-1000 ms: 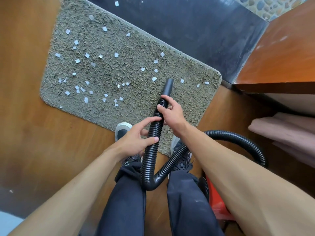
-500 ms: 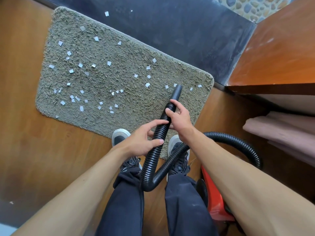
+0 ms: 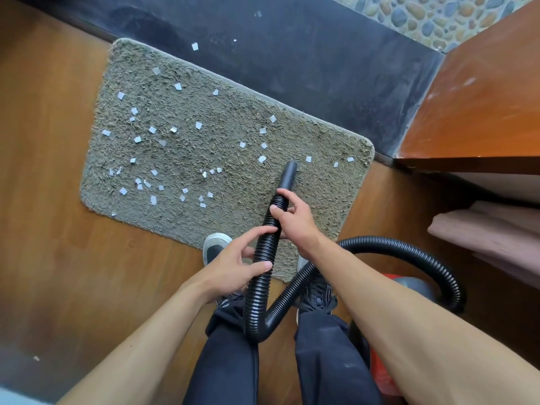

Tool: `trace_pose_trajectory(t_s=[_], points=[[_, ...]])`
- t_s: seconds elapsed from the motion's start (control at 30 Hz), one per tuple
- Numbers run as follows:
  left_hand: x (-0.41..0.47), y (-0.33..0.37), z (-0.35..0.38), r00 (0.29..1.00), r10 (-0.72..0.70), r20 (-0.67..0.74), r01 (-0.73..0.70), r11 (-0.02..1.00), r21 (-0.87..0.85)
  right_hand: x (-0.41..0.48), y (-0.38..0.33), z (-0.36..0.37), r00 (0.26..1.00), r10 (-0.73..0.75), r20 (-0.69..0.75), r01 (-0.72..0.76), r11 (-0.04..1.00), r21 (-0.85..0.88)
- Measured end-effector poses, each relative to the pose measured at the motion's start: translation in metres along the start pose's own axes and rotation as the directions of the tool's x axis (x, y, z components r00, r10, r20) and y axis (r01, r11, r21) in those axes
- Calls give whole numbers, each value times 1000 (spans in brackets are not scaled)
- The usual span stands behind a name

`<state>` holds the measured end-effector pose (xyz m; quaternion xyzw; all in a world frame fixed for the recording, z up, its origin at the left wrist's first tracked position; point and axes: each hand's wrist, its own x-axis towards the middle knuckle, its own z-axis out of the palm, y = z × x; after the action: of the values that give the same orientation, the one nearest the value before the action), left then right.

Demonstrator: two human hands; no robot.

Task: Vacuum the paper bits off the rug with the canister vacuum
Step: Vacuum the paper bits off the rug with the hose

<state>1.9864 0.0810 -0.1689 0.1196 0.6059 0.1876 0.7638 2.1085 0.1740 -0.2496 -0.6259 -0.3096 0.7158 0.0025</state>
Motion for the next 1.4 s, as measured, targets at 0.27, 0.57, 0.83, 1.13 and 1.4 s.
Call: trace_pose_trajectory(t_s=[0.27, 0.57, 0.83, 1.13, 1.4], points=[[10, 10, 3, 999, 35, 11, -36, 999, 40, 0, -3, -9, 996, -30, -82, 33, 999, 40], [26, 24, 14, 997, 63, 37, -68, 986, 149, 3, -7, -32, 994, 6, -105, 7, 992, 126], [26, 24, 17, 998, 38, 41, -44, 985, 170, 1, -5, -36, 997, 1, -80, 9, 992, 123], [15, 19, 11, 999, 43, 8, -44, 993, 113, 1, -7, -24, 1000, -10, -3, 10, 995, 104], [31, 27, 23, 998, 36, 56, -50, 967, 251, -4, 0, -44, 992, 44, -122, -13, 970, 241]])
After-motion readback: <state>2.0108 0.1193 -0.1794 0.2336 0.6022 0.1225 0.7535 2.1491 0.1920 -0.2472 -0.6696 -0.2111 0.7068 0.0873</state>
